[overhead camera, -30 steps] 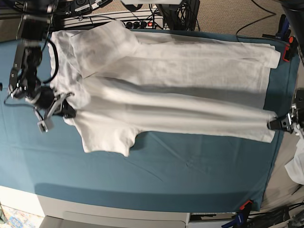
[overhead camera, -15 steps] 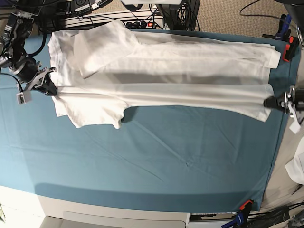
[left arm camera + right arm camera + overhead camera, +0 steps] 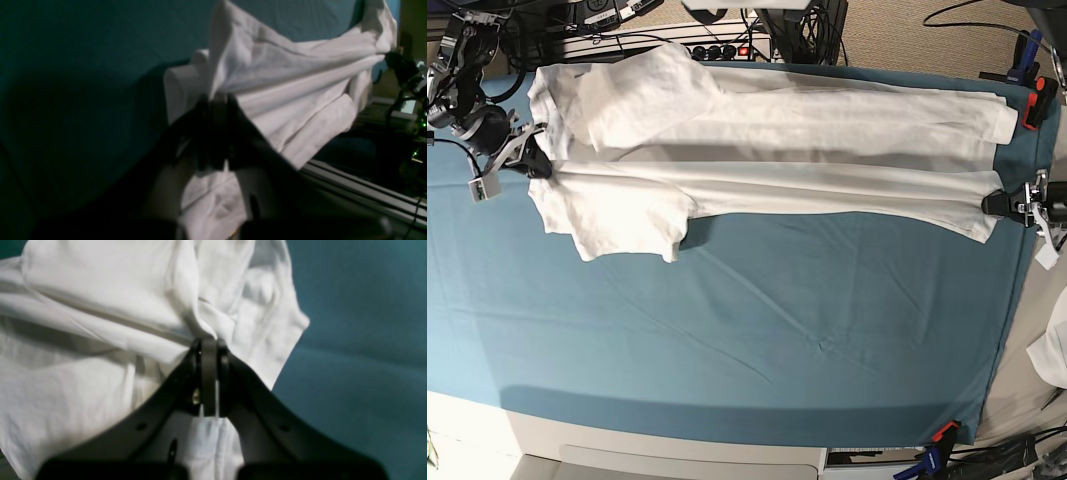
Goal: Fold the T-shirt properly
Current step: 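Grasp the long edge with both grippers and fold it over lengthwise, then release the shirt and move the right gripper to the collar end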
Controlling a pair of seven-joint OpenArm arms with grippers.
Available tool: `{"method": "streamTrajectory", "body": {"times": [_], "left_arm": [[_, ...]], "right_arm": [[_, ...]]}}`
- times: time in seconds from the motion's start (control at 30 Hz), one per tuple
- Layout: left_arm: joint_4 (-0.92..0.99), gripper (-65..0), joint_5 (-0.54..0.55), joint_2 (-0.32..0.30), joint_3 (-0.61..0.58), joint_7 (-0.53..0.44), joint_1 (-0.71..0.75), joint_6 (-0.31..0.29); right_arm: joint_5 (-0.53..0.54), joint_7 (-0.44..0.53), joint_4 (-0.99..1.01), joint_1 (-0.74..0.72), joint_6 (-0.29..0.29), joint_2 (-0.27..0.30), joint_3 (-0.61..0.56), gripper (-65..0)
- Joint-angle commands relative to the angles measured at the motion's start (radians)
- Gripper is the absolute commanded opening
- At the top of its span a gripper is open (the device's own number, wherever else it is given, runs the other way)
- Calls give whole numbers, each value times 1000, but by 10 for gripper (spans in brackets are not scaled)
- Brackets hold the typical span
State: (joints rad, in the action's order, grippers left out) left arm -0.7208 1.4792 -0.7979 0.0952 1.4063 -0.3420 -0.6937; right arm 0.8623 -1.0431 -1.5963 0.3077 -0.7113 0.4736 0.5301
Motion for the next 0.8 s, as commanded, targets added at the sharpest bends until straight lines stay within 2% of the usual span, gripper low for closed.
{"method": "streamTrajectory", "body": {"times": [0.0,0.07,0.1,0.13,0.33,0.47,0.53,0.67,0.77], "left_arm": [[-10,-550,4,-48,9,-10,-21,-4],[-10,-395,4,-54,9,-10,-21,-4],[-10,-347,4,-59,9,-10,-21,-4],[-10,-328,4,-65,9,-10,-21,-4],[-39,-330,4,-153,19,-10,-21,-4],[-82,-330,4,-203,22,-10,-22,-4],[-97,-330,4,-211,22,-10,-24,-4],[-115,-330,4,-204,22,-10,-24,-4],[-116,-330,4,-192,22,-10,-24,-4]], "right_arm": [[-13,-1,-13,-5,13,16,19,-650],[-14,-3,-13,-5,13,-3,19,-478],[-13,1,-13,-6,13,-15,19,-406],[-13,15,-13,-5,13,-22,19,-374],[-4,126,-27,-29,13,-28,79,-373],[17,86,-47,-130,13,-28,160,-373],[9,41,-45,-197,13,-31,169,-373],[-55,54,-8,-305,13,-74,154,-373],[-59,53,114,-375,21,-116,132,-373]]}}
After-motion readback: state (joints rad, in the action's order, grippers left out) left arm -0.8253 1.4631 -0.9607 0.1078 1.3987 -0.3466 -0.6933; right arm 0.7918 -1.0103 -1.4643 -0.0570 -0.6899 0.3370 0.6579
